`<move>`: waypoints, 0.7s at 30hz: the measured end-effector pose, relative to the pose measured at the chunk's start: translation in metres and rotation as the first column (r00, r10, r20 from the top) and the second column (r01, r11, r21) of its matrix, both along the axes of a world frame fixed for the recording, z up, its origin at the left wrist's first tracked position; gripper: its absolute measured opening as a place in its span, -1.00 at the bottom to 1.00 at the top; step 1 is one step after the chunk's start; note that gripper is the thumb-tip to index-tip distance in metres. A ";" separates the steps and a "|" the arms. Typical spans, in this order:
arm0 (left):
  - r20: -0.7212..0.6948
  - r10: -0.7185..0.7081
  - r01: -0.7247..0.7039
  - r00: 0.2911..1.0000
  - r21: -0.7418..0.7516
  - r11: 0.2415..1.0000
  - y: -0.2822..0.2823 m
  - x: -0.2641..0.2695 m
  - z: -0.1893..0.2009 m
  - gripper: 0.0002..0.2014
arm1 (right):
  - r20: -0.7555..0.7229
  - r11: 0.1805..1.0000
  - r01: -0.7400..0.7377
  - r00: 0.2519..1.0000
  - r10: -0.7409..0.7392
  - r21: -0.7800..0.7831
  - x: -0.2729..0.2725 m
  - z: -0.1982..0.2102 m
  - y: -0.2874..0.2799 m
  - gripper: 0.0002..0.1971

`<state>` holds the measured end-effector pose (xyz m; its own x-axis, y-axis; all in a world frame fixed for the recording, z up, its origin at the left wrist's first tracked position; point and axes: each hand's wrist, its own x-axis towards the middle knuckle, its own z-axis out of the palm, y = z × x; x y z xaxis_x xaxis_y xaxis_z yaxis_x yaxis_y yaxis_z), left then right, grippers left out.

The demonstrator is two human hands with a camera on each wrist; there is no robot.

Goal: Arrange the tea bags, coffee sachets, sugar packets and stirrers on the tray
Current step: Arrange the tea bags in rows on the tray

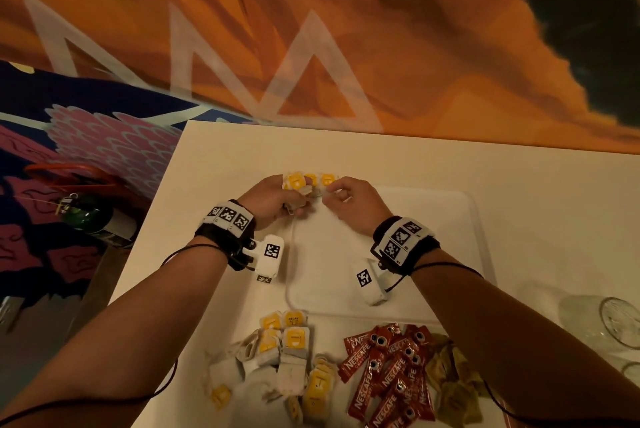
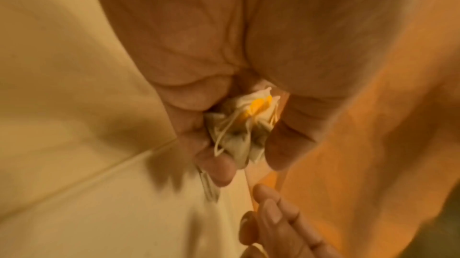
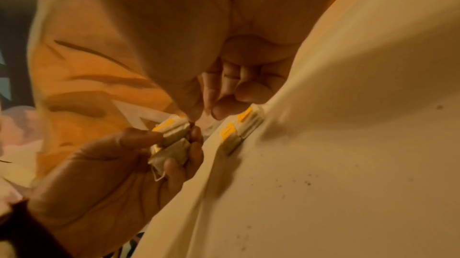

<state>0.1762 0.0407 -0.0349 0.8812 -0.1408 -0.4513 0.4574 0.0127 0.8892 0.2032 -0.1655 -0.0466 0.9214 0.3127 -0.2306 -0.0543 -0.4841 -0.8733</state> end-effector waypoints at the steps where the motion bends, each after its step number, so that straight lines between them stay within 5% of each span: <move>1: -0.009 -0.008 0.007 1.000 -0.090 0.996 -0.002 -0.004 0.004 -0.60 | 0.010 1.000 -0.013 1.000 0.013 0.023 -0.004 0.003 -0.001 -0.85; 6: 0.059 -0.062 0.073 0.996 -0.217 0.973 -0.006 -0.021 0.005 -0.55 | 0.013 0.992 -0.060 0.998 0.059 0.110 -0.022 0.014 -0.005 -0.86; 10: 0.072 -0.081 0.090 0.994 -0.137 0.986 -0.007 -0.029 0.002 -0.53 | -0.014 0.980 -0.008 1.000 0.011 0.201 -0.033 0.023 -0.007 -0.97; 21: 0.093 -0.121 0.127 0.988 -0.068 0.990 -0.021 -0.042 0.012 -0.63 | -0.081 0.980 0.082 0.994 -0.068 0.180 -0.045 0.018 -0.010 -0.87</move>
<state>0.1346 0.0200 -0.0231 0.8907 -0.2815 -0.3570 0.3795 0.0278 0.9248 0.1586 -0.1758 -0.0290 0.9265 0.2863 -0.2444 -0.1522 -0.3088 -0.9389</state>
